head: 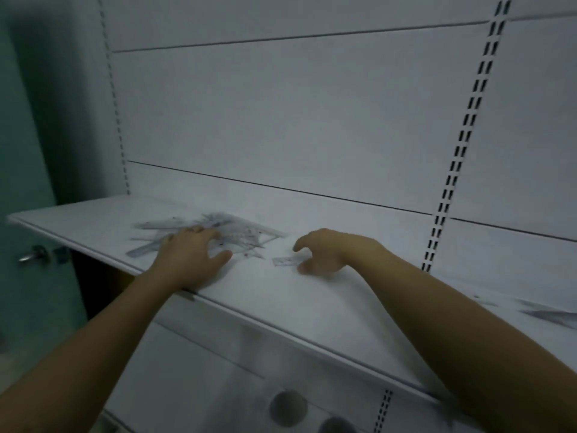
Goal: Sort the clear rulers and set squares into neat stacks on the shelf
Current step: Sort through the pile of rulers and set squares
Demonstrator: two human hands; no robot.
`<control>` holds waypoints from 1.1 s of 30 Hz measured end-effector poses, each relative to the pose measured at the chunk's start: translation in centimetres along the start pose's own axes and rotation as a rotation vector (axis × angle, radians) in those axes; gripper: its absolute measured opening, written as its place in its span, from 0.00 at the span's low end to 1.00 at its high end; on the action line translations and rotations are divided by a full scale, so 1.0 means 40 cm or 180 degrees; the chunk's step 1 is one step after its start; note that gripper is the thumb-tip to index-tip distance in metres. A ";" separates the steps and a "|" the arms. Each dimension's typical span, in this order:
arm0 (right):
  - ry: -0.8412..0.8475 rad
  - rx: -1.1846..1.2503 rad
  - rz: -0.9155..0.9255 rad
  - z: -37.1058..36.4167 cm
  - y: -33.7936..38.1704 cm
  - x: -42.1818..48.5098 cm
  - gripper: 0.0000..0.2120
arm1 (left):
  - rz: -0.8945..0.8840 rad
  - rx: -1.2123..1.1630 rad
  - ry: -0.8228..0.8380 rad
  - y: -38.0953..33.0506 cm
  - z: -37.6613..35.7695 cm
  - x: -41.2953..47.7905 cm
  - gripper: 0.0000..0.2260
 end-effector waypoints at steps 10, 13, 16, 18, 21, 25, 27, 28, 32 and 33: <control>-0.0642 0.0491 -0.0137 0.000 0.013 0.107 0.13 | 0.0038 0.0093 0.0247 0.099 -0.033 0.106 0.29; -0.0409 0.0361 -0.0481 -0.022 -0.038 0.075 0.23 | -0.0167 -0.0082 0.0359 0.050 -0.062 0.113 0.31; -0.0304 0.0221 -0.0851 -0.025 -0.101 0.026 0.22 | -0.0294 -0.0273 0.0330 0.045 -0.078 0.110 0.33; -0.0327 0.0329 -0.0883 -0.029 -0.119 0.014 0.17 | -0.0344 -0.0335 0.0337 0.053 -0.080 0.115 0.36; -0.0466 0.0480 -0.0893 -0.026 -0.124 0.018 0.13 | -0.0409 -0.0298 0.0367 0.052 -0.090 0.114 0.39; -0.0459 0.0629 -0.0910 -0.031 -0.132 0.028 0.11 | -0.0541 -0.0583 0.0329 0.039 -0.068 0.104 0.44; -0.0370 0.0622 -0.0898 -0.040 -0.138 0.033 0.11 | -0.0723 -0.0649 0.0274 0.026 -0.051 0.091 0.40; -0.0332 0.0628 -0.0910 -0.044 -0.141 0.034 0.11 | -0.0809 -0.0624 0.0292 0.020 -0.049 0.083 0.38; -0.0534 0.0646 -0.0916 -0.038 -0.143 0.032 0.13 | -0.0922 -0.0419 0.0389 0.011 -0.058 0.073 0.35; -0.0636 0.0683 -0.0889 -0.034 -0.141 0.030 0.13 | -0.0880 -0.0461 0.0376 0.012 -0.057 0.075 0.34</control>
Point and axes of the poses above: each hand's wrist, its own x-axis towards the middle knuckle, its own z-axis out of the back of the hand, y = z × x, the point moved 9 cm from there along x, towards the middle knuckle, and after that the axes turned 10 degrees about z, right-handed, at the moved point
